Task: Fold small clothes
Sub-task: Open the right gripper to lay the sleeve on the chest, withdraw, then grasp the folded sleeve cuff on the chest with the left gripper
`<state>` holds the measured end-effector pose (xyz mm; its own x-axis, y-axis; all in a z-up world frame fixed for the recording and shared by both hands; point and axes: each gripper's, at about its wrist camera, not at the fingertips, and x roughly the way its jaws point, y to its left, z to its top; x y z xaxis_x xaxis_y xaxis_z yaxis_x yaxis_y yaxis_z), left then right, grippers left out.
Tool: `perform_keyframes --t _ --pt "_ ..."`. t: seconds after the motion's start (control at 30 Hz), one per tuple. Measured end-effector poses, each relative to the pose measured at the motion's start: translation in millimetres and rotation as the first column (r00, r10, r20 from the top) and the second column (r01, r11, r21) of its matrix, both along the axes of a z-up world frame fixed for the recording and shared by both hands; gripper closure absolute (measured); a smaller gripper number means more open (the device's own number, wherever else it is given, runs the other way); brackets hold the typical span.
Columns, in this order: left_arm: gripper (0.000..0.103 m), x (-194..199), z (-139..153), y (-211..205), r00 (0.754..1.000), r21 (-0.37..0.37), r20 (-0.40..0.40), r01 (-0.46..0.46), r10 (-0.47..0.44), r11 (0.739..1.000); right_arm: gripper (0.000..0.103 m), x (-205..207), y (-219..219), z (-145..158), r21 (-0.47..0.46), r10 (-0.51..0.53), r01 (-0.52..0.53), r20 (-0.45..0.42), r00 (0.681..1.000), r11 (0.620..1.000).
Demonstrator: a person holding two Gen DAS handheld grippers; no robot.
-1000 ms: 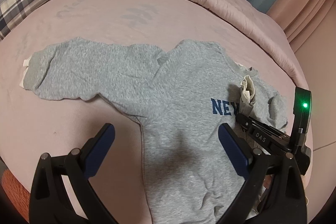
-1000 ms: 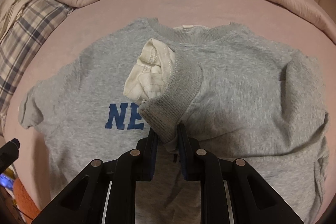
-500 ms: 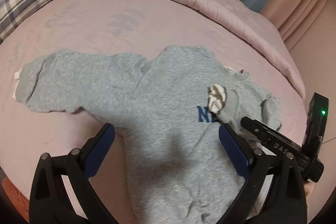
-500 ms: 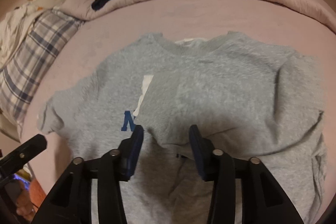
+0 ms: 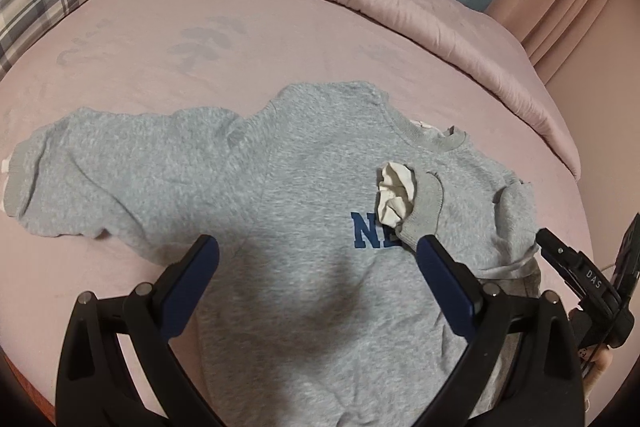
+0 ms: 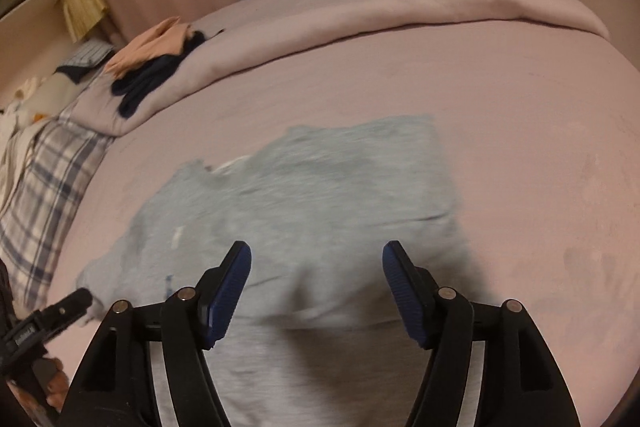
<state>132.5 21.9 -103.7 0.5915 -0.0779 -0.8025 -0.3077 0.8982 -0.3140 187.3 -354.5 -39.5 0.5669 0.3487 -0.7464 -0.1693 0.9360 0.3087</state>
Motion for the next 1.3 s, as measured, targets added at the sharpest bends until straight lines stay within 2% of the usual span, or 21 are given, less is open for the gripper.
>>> perform_keyframes --t 0.2,0.33,0.4,0.5,0.63,0.73,0.93,1.03,1.2,1.3 --pt "0.004 14.9 -10.7 -3.8 1.0 -0.056 -0.008 -0.002 0.002 0.998 0.035 11.6 -28.8 -1.6 -0.024 -0.061 0.061 -0.035 0.997 0.998" --pt "0.005 24.3 -10.6 -4.9 1.0 -0.043 0.009 -0.015 0.015 0.999 0.035 22.0 -22.1 10.6 0.026 -0.016 0.017 -0.042 0.999 1.0" --pt "0.006 29.7 -14.5 -4.6 1.0 -0.05 0.01 -0.008 0.008 0.999 0.035 21.8 -19.8 11.4 0.021 0.004 -0.003 -0.026 1.0 1.0" --pt "0.01 39.1 -26.0 -2.5 1.0 -0.097 -0.009 -0.017 0.016 0.995 0.035 24.8 -16.7 3.8 0.007 -0.003 0.003 -0.024 1.0 1.0" --pt "0.014 49.5 -39.5 -8.6 1.0 -0.153 -0.025 0.0 -0.004 0.988 0.035 29.2 -22.1 -6.1 0.05 0.008 -0.006 -0.047 0.999 0.999" --pt "0.015 57.7 -43.2 -12.5 0.999 -0.195 -0.025 0.016 -0.021 0.981 0.035 28.1 -35.3 -6.9 0.055 -0.027 0.029 -0.044 0.999 0.998" --pt "0.02 82.7 -46.6 -30.7 0.995 -0.273 0.003 0.1 -0.103 0.957 0.035 29.1 -56.3 -11.8 0.073 -0.067 0.072 -0.072 0.995 0.995" --pt "0.034 93.6 -56.3 -34.2 0.994 -0.289 -0.02 0.095 -0.106 0.953 0.035 30.1 -63.5 -14.2 0.073 -0.088 0.094 -0.082 0.993 0.993" --pt "0.075 98.8 -58.9 -44.4 0.992 -0.261 -0.006 0.122 -0.128 0.958 0.035 31.8 -70.6 -19.9 0.108 -0.089 0.101 -0.107 0.99 0.989" --pt "0.083 95.3 -54.4 -41.9 0.993 -0.284 0.02 0.114 -0.113 0.952 0.035 33.3 -70.4 -24.9 0.131 -0.082 0.099 -0.13 0.988 0.986"
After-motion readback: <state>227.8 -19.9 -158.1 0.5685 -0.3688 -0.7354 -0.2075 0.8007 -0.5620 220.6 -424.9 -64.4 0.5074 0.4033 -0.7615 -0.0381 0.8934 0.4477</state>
